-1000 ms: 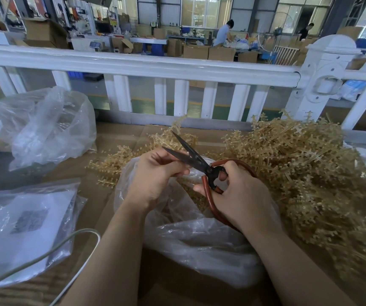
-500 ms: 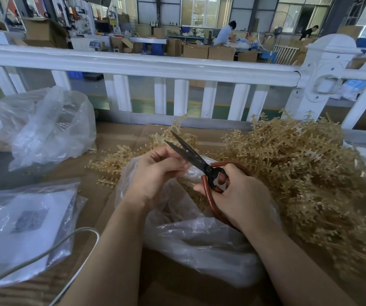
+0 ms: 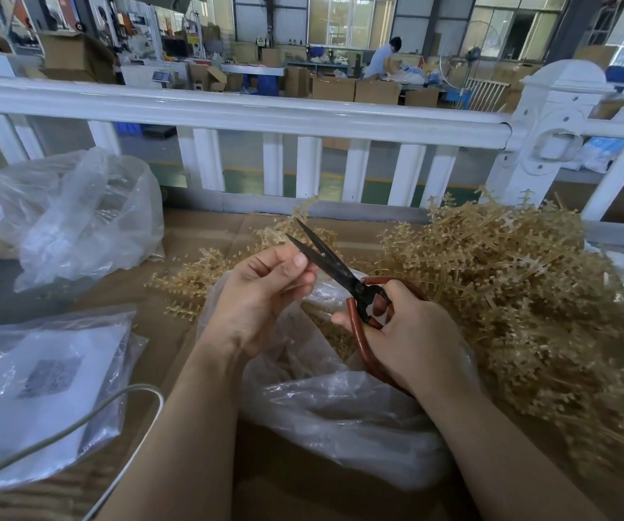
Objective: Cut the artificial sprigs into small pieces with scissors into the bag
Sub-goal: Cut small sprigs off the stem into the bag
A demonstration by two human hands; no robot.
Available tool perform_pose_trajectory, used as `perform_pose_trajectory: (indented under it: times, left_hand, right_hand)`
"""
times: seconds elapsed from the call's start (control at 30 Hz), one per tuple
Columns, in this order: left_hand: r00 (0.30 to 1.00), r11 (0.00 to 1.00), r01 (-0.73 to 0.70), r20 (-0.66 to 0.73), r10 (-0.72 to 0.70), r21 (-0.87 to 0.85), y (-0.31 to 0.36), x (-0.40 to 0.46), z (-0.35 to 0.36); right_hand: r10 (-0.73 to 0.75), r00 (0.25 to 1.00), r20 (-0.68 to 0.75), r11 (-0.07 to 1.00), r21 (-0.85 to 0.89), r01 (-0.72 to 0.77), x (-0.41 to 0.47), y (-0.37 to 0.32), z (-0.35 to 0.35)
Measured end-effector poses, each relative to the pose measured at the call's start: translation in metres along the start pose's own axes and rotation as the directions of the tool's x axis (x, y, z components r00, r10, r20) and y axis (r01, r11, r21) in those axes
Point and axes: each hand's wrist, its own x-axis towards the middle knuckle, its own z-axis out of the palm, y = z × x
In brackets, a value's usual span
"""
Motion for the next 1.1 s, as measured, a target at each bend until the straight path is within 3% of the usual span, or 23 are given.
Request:
perform_pose_trajectory:
  times: [0.27,0.57,0.87,1.1]
  left_hand:
    - [0.999,0.998,-0.046,0.01,0.045,0.031,-0.001,0.002,0.0]
    - [0.998,0.972,-0.061,-0.01,0.065,0.229,-0.008,0.003,-0.002]
    - [0.999,0.982,-0.047,0.026,0.043,0.181,-0.003,0.0,0.003]
    - [0.998,0.998,0.054,-0.034,-0.053,0.025,-0.003,0.0,0.005]
  right_hand:
    - [-0.017,0.999,-0.043,1.0,-0.022,0.016,0.0,-0.001,0.0]
    - [-0.043,0.995,-0.095,0.993,-0.111,0.032,0.003,0.003,0.005]
    - [-0.045,0.995,-0.094,0.991,-0.133,0.032,0.001,-0.001,0.0]
    - [-0.043,0.993,-0.113,0.987,-0.157,0.025,0.002,-0.007,-0.006]
